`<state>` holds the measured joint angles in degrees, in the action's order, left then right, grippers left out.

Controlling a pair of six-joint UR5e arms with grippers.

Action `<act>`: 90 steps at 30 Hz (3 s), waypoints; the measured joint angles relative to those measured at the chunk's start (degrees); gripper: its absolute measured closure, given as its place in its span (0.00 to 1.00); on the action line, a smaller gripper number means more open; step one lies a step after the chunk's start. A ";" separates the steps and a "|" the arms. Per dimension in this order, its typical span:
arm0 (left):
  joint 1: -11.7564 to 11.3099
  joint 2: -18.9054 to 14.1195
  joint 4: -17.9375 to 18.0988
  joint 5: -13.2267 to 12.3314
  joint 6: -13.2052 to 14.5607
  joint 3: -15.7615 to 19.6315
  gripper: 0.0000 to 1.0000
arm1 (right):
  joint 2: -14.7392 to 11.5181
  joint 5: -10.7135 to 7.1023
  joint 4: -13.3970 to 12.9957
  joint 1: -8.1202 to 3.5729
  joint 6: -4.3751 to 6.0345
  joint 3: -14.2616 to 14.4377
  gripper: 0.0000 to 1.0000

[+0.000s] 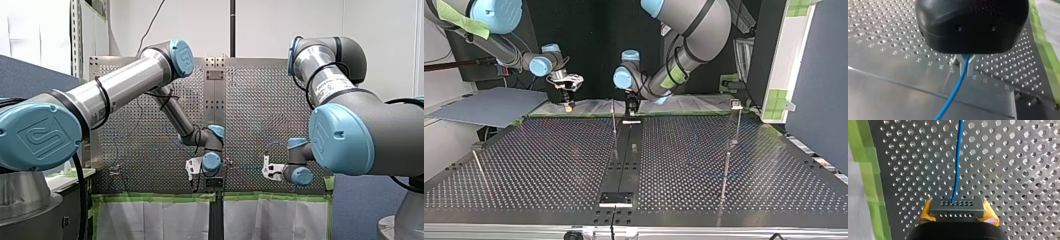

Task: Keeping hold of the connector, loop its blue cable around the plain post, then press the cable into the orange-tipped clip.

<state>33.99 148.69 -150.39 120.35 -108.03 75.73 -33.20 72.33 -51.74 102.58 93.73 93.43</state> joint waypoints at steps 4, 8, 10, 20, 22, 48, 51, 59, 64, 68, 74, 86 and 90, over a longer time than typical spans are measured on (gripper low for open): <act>-0.58 -0.03 -0.01 -0.24 0.00 -0.32 1.00 | 0.00 0.03 0.13 -0.29 0.12 -0.35 1.00; -1.01 -0.03 -0.07 -0.48 -0.05 -1.01 1.00 | 0.01 0.05 0.35 -0.56 0.15 -0.85 1.00; -1.15 -0.04 -0.19 -0.56 -0.06 -1.54 1.00 | 0.01 0.06 0.43 -0.68 0.16 -1.04 1.00; -1.47 -0.04 -0.44 -0.47 0.30 -3.18 1.00 | 0.00 0.14 0.55 -1.33 0.16 -2.09 1.00; -1.52 -0.04 -0.44 -0.45 0.35 -3.21 1.00 | 0.00 0.15 0.63 -1.44 0.16 -2.47 1.00; -3.78 -0.04 -0.48 -0.25 2.20 -4.16 1.00 | 0.01 0.47 2.04 -1.92 2.42 -6.65 1.00; -3.95 -0.04 -0.86 -0.32 2.39 -4.55 1.00 | 0.01 0.53 2.05 -2.04 2.51 -6.70 1.00; -4.24 -0.04 -1.18 -1.17 3.40 -4.71 0.79 | 0.09 0.79 1.94 -3.22 3.03 -6.66 1.00; -4.12 -0.04 -1.32 -1.40 4.36 -4.73 0.35 | 0.09 0.80 1.99 -3.37 3.05 -6.64 1.00; -4.03 -0.04 -2.05 -1.38 5.44 -4.73 0.00 | 0.15 0.80 2.03 -3.38 3.06 -6.64 1.00; -3.95 -0.07 -4.58 -1.23 7.43 -4.73 0.00 | 0.17 0.69 2.07 -3.39 3.06 -6.63 1.00; -1.92 -0.50 -10.94 -0.78 13.13 -4.72 0.00 | 0.18 0.54 2.43 -3.39 3.06 -6.63 1.00; 0.47 -0.62 -12.74 1.20 15.12 -4.73 0.00 | 0.20 0.55 2.61 -3.39 3.06 -6.63 1.00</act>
<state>34.46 148.07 -163.14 121.55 -92.91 71.00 -33.00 72.88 -49.13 99.19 96.78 86.80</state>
